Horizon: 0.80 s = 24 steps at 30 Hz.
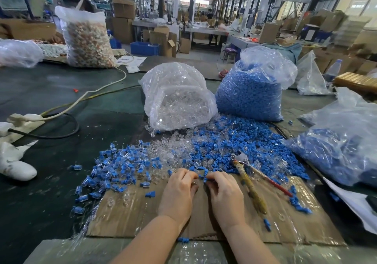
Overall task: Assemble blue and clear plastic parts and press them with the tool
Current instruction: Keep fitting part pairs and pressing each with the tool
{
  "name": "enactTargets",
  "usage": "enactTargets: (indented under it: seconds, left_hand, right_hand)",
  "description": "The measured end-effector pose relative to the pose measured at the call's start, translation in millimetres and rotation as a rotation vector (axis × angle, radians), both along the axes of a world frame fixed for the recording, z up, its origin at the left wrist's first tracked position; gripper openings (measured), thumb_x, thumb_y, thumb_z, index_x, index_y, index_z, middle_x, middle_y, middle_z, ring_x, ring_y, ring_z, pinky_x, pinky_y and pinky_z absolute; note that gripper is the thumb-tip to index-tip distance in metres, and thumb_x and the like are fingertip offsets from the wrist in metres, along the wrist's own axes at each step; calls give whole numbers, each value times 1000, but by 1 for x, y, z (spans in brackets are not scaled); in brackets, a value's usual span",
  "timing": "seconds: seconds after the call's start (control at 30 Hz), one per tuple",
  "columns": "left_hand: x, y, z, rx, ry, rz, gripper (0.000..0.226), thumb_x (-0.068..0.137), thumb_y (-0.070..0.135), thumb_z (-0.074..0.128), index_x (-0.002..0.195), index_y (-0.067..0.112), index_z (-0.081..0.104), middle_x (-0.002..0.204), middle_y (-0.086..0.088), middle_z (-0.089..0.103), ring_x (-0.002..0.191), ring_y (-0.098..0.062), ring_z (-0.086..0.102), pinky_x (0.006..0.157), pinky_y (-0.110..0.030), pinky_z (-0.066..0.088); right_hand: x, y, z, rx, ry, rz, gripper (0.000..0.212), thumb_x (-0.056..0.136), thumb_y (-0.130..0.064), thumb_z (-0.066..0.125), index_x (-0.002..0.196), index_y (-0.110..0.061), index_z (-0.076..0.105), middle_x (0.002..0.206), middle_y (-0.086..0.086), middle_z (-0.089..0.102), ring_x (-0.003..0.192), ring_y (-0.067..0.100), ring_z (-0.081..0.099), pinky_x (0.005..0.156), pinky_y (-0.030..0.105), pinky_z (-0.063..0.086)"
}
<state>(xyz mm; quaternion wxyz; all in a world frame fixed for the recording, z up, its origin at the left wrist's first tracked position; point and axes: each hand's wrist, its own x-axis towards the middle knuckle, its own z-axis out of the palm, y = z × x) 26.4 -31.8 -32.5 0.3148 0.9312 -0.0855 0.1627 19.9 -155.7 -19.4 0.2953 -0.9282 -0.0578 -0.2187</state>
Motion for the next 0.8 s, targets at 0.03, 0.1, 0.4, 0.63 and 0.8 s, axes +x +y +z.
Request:
enactTargets:
  seconds: [0.03, 0.1, 0.4, 0.63, 0.8]
  left_hand:
    - [0, 0, 0, 9, -10, -8, 36, 94, 23, 50, 130, 28, 48, 119, 13, 45, 114, -2, 38, 101, -14, 30]
    - [-1, 0, 0, 40, -15, -39, 42, 96, 21, 46, 137, 32, 41, 127, 14, 43, 119, -2, 34, 102, -13, 23]
    - [-5, 0, 4, -13, -29, -82, 13, 90, 18, 57, 102, 23, 59, 101, 11, 57, 93, -1, 47, 86, -13, 39]
    - [-7, 2, 9, -128, -20, -9, 21, 90, 14, 56, 109, 17, 65, 100, 10, 59, 80, 1, 52, 76, 1, 36]
    - [-6, 5, 10, -242, 31, 40, 14, 87, 14, 61, 99, 21, 65, 88, 17, 57, 76, 9, 51, 73, 3, 37]
  right_hand:
    - [0, 0, -1, 0, -6, -6, 7, 85, -7, 64, 87, -13, 68, 86, -3, 64, 86, 18, 57, 73, 27, 44]
    - [0, -1, -2, -12, -24, -12, 7, 83, -7, 67, 86, -14, 68, 85, -4, 63, 85, 17, 57, 72, 25, 43]
    - [-2, -1, -2, 10, -66, -6, 12, 76, -4, 72, 75, -14, 66, 74, -4, 65, 71, 19, 59, 62, 29, 46]
    - [-3, -2, -2, 51, -67, 8, 8, 81, -9, 70, 78, -15, 65, 75, -7, 64, 73, 14, 57, 65, 20, 39]
    - [-6, -2, 0, 59, -63, 54, 9, 85, -15, 66, 78, -16, 61, 75, -11, 58, 73, 8, 51, 66, 17, 38]
